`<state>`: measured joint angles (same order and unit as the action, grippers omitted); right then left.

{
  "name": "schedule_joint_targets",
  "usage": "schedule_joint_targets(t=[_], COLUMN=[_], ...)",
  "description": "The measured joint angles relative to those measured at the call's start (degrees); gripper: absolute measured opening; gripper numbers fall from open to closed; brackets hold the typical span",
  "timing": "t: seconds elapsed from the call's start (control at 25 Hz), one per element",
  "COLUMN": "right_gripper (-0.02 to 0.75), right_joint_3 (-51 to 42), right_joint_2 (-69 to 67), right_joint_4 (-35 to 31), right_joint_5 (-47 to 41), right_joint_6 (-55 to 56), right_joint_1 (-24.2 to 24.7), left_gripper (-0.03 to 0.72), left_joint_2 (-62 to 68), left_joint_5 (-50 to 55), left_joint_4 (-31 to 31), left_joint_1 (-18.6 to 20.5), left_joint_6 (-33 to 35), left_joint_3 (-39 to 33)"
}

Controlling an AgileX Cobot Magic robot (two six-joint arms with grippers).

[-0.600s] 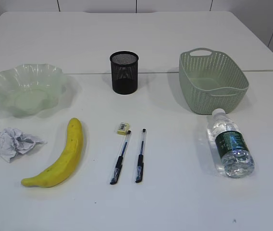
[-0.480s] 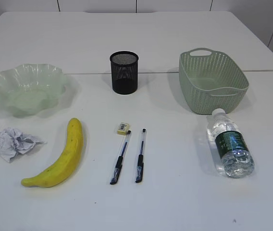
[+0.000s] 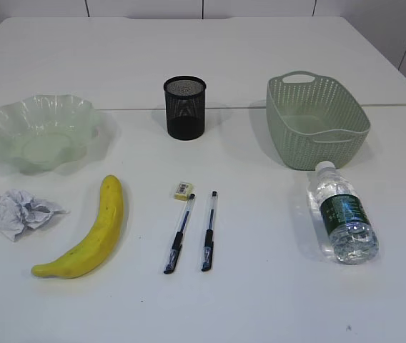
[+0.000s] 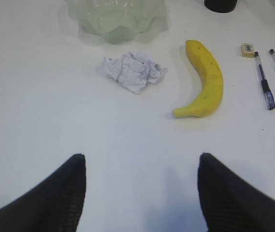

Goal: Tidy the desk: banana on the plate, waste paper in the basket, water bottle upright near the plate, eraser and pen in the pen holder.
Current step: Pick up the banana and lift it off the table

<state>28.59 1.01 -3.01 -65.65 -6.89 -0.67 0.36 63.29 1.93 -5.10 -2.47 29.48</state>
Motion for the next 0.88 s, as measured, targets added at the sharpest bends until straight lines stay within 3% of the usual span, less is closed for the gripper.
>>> schedule_joint_targets(t=[0.88], right_gripper=[0.587], right_joint_3=[0.0], right_joint_2=[0.0], right_joint_4=[0.0], right_joint_5=[0.0], right_joint_6=[0.0], right_joint_1=[0.0], left_gripper=[0.503], left_joint_2=[0.0], left_joint_5=[0.0], left_joint_4=[0.1], left_joint_1=[0.0], left_joint_6=[0.0], left_joint_3=[0.0])
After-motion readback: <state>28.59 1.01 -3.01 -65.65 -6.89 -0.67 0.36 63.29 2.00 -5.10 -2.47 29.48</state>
